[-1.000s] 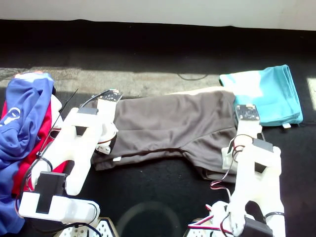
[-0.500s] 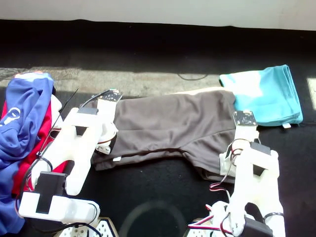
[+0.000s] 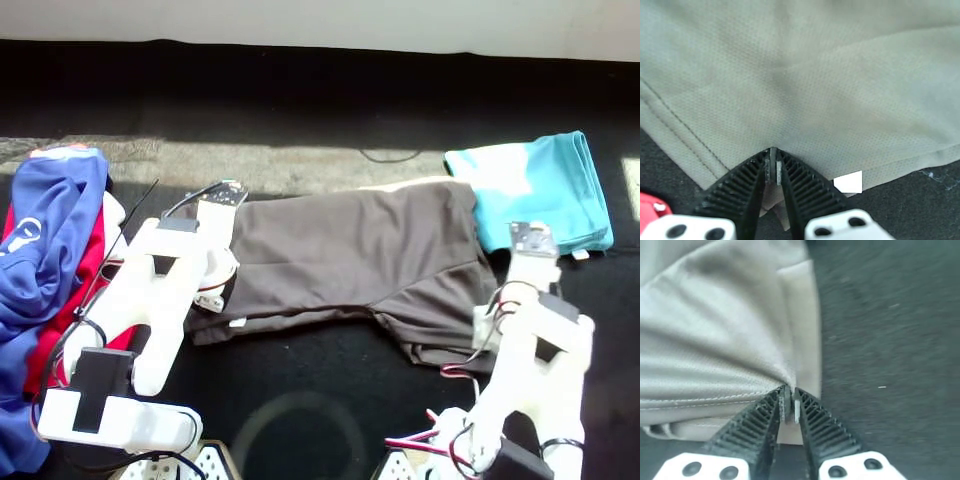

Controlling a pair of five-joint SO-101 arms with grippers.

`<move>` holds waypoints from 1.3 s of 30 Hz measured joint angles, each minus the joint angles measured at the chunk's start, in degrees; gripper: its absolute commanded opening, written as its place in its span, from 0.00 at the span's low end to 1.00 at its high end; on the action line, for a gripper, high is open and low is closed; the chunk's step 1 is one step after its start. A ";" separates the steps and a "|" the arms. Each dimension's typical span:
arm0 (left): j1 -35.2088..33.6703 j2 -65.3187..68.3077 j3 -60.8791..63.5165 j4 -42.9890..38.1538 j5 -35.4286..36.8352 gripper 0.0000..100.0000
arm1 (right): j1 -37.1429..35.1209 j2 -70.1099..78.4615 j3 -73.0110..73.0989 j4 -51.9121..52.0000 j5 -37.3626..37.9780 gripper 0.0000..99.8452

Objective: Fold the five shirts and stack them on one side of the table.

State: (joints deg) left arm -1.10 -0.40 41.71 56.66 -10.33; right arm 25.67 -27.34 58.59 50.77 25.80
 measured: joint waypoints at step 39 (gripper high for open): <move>3.69 0.79 -23.65 23.74 0.00 0.01 | 3.34 0.00 -5.54 4.40 13.27 0.02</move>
State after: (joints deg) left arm 2.59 0.40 18.07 80.40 -10.33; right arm 29.01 -27.34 53.05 55.16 39.08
